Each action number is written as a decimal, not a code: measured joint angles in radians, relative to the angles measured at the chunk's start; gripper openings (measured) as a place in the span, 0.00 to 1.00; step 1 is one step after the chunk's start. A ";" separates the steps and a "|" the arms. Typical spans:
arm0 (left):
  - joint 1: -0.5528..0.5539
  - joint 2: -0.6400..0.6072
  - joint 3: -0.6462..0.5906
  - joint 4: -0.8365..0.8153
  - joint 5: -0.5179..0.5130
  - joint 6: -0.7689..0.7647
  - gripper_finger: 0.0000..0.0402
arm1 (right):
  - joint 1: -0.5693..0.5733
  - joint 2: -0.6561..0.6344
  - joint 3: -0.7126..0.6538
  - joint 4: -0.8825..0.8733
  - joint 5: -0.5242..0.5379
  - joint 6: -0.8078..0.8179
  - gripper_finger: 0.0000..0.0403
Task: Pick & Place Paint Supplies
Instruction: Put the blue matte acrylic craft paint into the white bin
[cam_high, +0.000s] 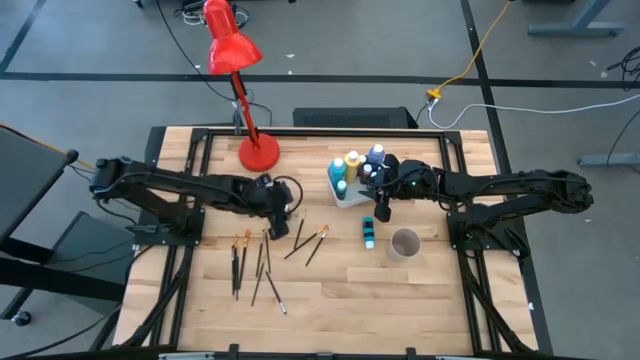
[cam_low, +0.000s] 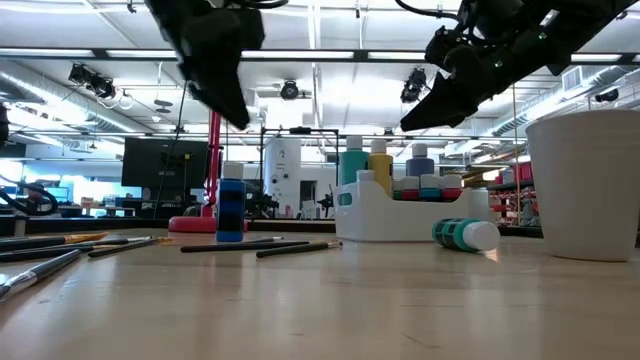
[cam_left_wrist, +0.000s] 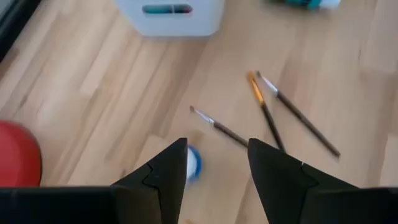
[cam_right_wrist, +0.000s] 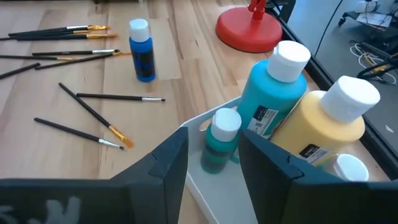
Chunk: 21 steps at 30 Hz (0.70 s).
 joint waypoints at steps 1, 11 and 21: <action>-0.003 0.014 0.004 0.024 -0.002 -0.005 0.44 | 0.000 0.000 0.000 0.000 0.000 0.000 0.36; 0.003 0.143 0.006 0.004 -0.024 -0.015 0.55 | 0.002 0.000 0.000 0.024 -0.027 0.002 0.36; 0.003 0.136 0.079 -0.005 -0.066 0.140 0.64 | 0.003 0.000 0.000 0.031 -0.026 -0.006 0.36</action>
